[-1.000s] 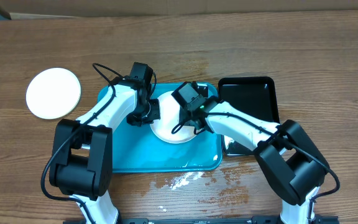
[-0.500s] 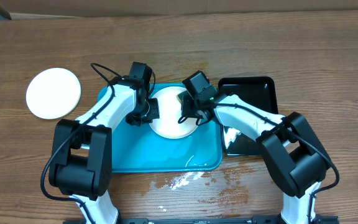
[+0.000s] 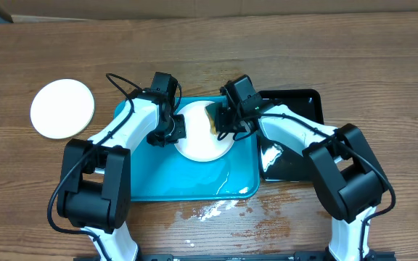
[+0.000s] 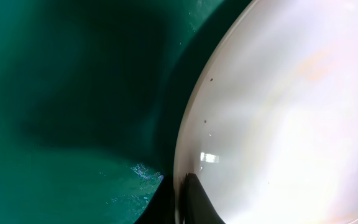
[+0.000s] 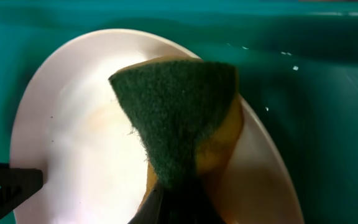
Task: Clean dirty plates on tray and stack at the side
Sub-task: 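Scrub stained white plate with sponge while left gripper holds plate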
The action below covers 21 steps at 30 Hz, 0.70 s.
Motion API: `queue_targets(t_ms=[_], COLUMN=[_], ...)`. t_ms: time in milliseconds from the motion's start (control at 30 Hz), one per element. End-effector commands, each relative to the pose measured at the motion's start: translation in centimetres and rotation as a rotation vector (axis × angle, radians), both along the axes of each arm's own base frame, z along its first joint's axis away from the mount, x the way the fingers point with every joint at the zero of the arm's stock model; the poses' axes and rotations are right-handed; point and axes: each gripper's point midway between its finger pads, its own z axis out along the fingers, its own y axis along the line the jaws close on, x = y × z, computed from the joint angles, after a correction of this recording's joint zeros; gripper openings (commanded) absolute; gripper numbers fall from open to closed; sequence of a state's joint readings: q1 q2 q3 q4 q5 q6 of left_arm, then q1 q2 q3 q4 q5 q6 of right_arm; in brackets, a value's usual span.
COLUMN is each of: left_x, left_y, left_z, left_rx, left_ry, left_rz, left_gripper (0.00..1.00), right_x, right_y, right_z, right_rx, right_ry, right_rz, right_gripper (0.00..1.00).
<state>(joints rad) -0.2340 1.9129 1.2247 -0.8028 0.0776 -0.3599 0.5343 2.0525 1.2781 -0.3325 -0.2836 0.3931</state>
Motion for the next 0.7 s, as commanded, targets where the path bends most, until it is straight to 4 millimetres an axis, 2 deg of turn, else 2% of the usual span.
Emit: queue_targets(t_ms=[0, 167, 233, 333, 433, 567, 667], left_x=[-0.8, -0.9, -1.0, -1.0, -1.1, -1.0, -1.0], left_y=[0.6, 0.6, 0.6, 0.6, 0.6, 0.6, 0.6], left_z=[-0.7, -0.7, -0.7, -0.8, -0.8, -0.8, -0.7], left_rx=[0.046, 0.046, 0.046, 0.047, 0.048, 0.047, 0.047], left_ry=[0.029, 0.031, 0.034, 0.036, 0.038, 0.036, 0.035], left_rz=[-0.037, -0.036, -0.037, -0.037, -0.037, -0.036, -0.036], left_gripper=[0.04, 0.04, 0.04, 0.04, 0.04, 0.04, 0.04], right_x=[0.5, 2.6, 2.9, 3.0, 3.1, 1.8, 0.7], right_y=[0.9, 0.6, 0.3, -0.5, -1.9, -2.4, -1.8], right_z=[1.0, 5.3, 5.9, 5.4, 4.0, 2.4, 2.4], right_rx=[0.038, 0.033, 0.019, -0.030, -0.108, -0.128, -0.087], right_ry=[-0.035, -0.091, -0.100, -0.112, -0.106, -0.068, -0.021], right_rz=[0.103, 0.103, 0.117, 0.118, 0.085, 0.111, 0.140], right_gripper=[0.04, 0.04, 0.04, 0.04, 0.04, 0.04, 0.04])
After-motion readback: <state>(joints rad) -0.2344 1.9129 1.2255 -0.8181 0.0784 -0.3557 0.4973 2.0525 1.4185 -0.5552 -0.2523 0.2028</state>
